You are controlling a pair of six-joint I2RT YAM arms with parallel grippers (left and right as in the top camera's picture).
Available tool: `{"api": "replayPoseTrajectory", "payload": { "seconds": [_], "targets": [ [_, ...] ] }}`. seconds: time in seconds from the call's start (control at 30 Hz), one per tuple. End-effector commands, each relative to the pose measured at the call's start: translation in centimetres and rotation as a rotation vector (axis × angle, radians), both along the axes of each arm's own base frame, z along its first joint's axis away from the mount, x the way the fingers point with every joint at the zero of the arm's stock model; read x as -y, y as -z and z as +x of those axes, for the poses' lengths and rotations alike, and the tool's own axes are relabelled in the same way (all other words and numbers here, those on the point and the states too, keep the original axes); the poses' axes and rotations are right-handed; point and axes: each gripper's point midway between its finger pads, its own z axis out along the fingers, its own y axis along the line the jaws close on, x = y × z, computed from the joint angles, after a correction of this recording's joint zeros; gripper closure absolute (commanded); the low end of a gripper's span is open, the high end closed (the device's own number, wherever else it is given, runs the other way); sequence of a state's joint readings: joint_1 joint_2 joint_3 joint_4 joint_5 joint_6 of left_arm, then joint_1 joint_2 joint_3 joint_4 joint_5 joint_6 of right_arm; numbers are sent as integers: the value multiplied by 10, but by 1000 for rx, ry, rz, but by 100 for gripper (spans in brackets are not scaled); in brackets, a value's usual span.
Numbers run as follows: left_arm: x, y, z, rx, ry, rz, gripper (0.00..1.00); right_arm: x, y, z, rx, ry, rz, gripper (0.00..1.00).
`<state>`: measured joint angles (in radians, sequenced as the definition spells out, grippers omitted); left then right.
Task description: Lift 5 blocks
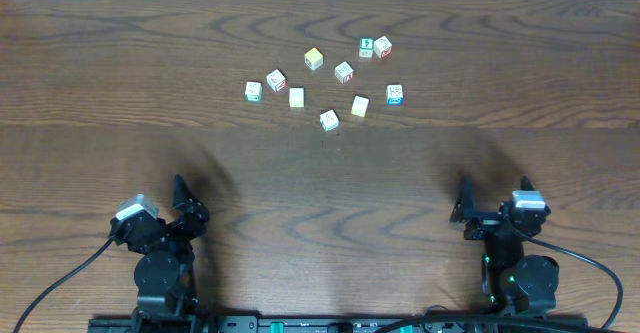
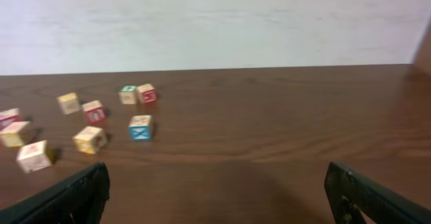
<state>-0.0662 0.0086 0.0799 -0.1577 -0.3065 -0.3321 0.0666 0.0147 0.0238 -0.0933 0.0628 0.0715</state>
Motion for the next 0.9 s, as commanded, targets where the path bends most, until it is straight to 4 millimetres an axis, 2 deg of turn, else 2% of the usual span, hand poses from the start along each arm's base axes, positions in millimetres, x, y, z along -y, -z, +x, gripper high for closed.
{"api": "replayPoseTrajectory", "payload": {
  "seconds": [0.0,0.07,0.2,0.3,0.53,0.7,0.87],
  "targets": [
    [-4,14,-1,-37,-18,24,22,-1,-3,0,18,-7,37,1],
    [-4,14,-1,-37,-18,24,22,-6,-5,0,19,-33,106,1],
    [-4,14,-1,-37,-18,24,22,-23,-9,-2,28,-130,110,1],
    [-4,14,-1,-37,-18,24,22,-23,-18,-2,46,-137,71,1],
    [-4,14,-1,-37,-18,24,22,-24,-16,7,-55,-141,23,1],
    [-4,14,-1,-37,-18,24,22,-26,-38,26,-151,-147,-13,1],
    [-4,13,-1,-35,-18,24,22,-29,-48,56,-321,-154,-10,1]
  ]
}}
